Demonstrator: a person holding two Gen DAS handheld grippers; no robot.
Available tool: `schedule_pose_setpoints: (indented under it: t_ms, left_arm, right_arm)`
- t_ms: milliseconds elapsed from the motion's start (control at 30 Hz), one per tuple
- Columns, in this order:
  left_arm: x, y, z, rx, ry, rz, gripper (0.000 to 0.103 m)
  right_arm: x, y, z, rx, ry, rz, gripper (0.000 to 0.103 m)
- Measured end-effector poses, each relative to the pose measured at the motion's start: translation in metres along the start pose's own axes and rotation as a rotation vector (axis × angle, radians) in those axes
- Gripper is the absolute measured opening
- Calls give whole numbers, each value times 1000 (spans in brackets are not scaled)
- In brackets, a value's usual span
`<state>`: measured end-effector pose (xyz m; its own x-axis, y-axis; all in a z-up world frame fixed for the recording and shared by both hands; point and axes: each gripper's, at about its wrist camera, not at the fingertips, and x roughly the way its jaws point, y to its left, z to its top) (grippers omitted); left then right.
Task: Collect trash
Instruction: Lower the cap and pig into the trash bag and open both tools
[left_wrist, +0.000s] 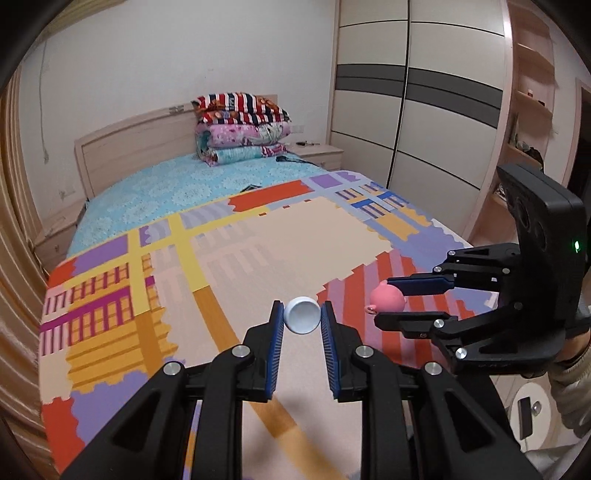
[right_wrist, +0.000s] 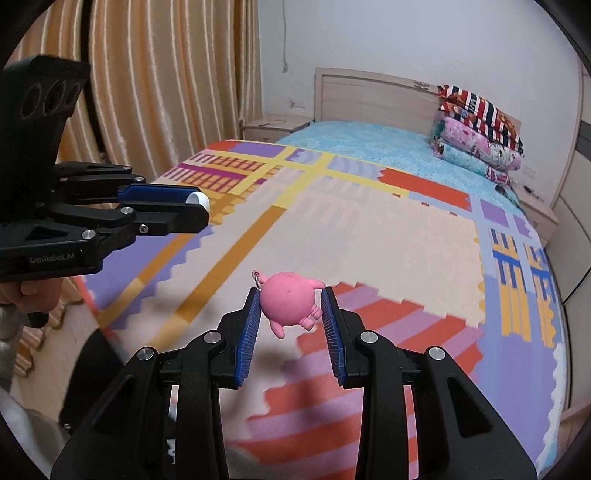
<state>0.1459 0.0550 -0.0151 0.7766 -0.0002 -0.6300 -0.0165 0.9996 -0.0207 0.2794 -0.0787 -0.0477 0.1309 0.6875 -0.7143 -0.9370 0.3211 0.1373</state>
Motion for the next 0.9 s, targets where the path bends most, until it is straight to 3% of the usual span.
schedule_pose_setpoints:
  t_ms: [233, 300, 567, 900]
  left_arm:
    - [-28, -19, -26, -12, 0, -23, 20]
    - [-36, -28, -35, 7, -3, 3, 20]
    - [-58, -53, -73, 9, 13, -42, 20]
    - [-53, -62, -120, -17, 79, -64, 20]
  right_arm:
    - [-15, 21, -20, 0, -4, 10, 33]
    - [-19, 27, -26, 7, -6, 16, 33]
    - [-39, 60, -59, 8, 26, 33, 33]
    - [-42, 87, -101, 7, 91, 59, 33]
